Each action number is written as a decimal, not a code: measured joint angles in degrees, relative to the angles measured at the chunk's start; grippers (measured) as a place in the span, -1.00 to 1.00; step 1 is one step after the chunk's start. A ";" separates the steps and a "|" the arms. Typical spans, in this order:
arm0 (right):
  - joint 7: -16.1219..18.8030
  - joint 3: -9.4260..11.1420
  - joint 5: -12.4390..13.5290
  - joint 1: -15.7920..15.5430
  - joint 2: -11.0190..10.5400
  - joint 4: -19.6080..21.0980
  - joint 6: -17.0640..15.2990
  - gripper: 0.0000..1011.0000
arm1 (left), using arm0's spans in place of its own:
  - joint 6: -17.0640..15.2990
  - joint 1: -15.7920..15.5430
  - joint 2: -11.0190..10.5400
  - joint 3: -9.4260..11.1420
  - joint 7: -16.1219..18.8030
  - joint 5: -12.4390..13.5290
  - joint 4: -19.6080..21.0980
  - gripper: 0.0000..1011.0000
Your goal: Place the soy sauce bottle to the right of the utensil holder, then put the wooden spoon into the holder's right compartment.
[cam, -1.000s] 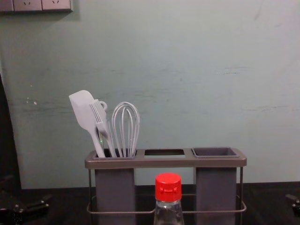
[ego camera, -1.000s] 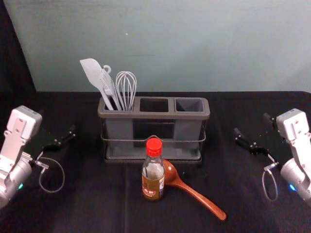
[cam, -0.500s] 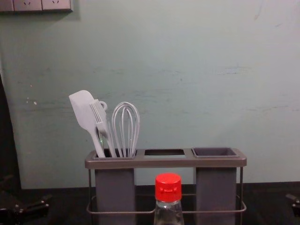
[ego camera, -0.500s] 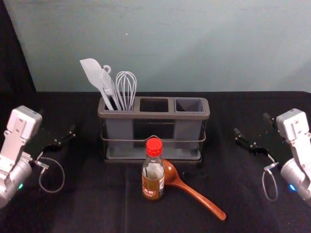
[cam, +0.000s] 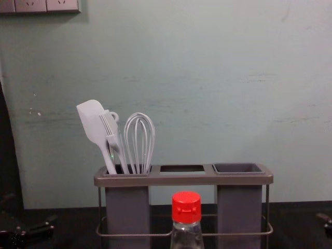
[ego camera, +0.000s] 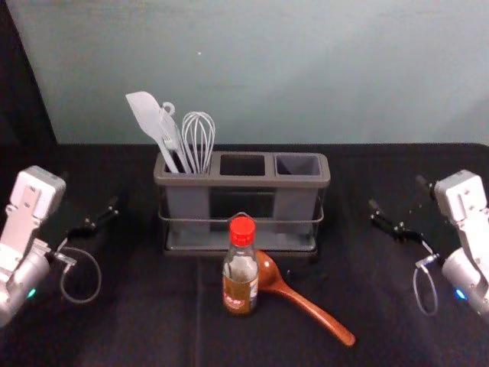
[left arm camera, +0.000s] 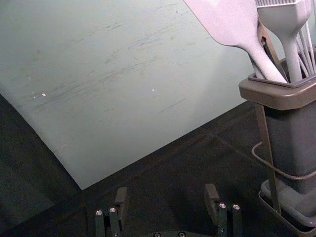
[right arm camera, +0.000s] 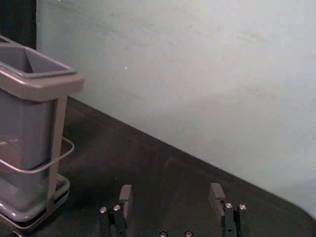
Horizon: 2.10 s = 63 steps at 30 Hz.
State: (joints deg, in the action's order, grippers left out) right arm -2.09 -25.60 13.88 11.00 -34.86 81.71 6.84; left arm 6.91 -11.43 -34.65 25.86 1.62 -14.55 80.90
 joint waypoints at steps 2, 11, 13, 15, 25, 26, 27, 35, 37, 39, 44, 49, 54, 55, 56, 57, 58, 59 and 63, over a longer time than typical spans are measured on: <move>-0.75 0.67 -0.86 -0.94 -0.54 1.49 -0.41 0.98 | 0.00 0.00 0.00 0.00 0.00 0.00 0.00 1.00; -0.81 5.08 0.29 -7.19 -4.00 8.41 0.22 0.98 | 0.00 0.00 0.00 0.00 0.00 0.00 0.00 1.00; -0.32 6.02 0.97 -8.91 -4.97 9.90 0.96 0.98 | 0.00 0.00 0.00 0.00 0.00 0.00 0.00 1.00; 0.61 7.24 1.91 -11.16 -6.27 11.62 2.07 0.98 | 0.00 0.00 0.00 0.00 0.00 0.00 0.00 1.00; 12.67 9.91 9.57 -18.33 -11.75 16.96 8.10 0.98 | 0.00 0.00 0.00 -0.01 0.00 0.00 0.00 1.00; 13.75 9.96 10.08 -18.62 -12.08 17.36 8.51 0.98 | 0.00 0.00 0.00 0.00 0.00 0.00 0.00 1.00; 15.80 9.98 10.88 -19.09 -12.73 18.07 9.19 0.98 | 0.00 0.00 0.00 0.00 0.00 0.00 0.00 1.00; 28.07 7.25 15.51 -17.62 -13.29 19.25 11.46 0.98 | 0.00 0.00 0.00 0.00 0.00 0.00 0.00 1.00; 30.98 6.18 17.44 -16.24 -12.11 18.59 11.32 0.98 | 0.00 0.00 0.00 0.00 0.00 0.00 0.00 1.00; 33.86 5.11 19.95 -14.52 -10.45 17.43 10.19 0.98 | 0.00 0.00 0.00 0.00 0.00 0.00 0.00 1.00; 37.60 3.21 21.87 -11.20 -7.67 15.82 7.39 0.98 | 0.00 0.00 0.00 0.00 0.00 0.00 0.00 1.00; 39.14 1.63 20.93 -8.80 -6.15 14.99 4.83 0.98 | 0.00 0.00 0.00 0.00 0.00 0.00 0.00 1.00; 40.29 0.35 19.28 -6.80 -4.69 14.27 2.72 0.98 | 0.00 0.00 0.00 0.00 0.00 0.00 0.00 1.00; 40.41 0.17 18.97 -6.51 -4.47 14.15 2.46 0.98 | 0.00 0.00 0.00 0.00 0.00 0.00 0.00 1.00; 40.63 -0.21 18.24 -5.89 -4.07 13.97 1.97 0.98 | 0.00 0.00 0.00 0.00 0.00 0.00 0.00 1.00; 40.74 -0.43 17.84 -5.56 -3.90 13.92 1.79 0.98 | 0.00 0.00 0.00 0.00 0.00 0.00 0.00 1.00; 41.01 -0.81 17.16 -4.93 -3.56 13.80 1.45 0.98 | 0.00 0.00 0.00 0.00 0.00 0.00 0.00 1.00; 41.22 -0.99 16.92 -4.61 -3.36 13.73 1.31 0.98 | 0.00 0.00 0.00 0.00 0.00 0.00 0.00 1.00; 42.05 -1.79 16.48 -3.24 -2.32 13.17 0.62 0.98 | 0.00 0.00 0.00 0.00 0.00 0.00 0.00 1.00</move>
State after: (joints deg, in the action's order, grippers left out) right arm 39.96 -27.39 30.36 7.76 -37.17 94.88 7.46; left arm 6.91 -11.43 -34.65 25.86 1.62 -14.55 80.90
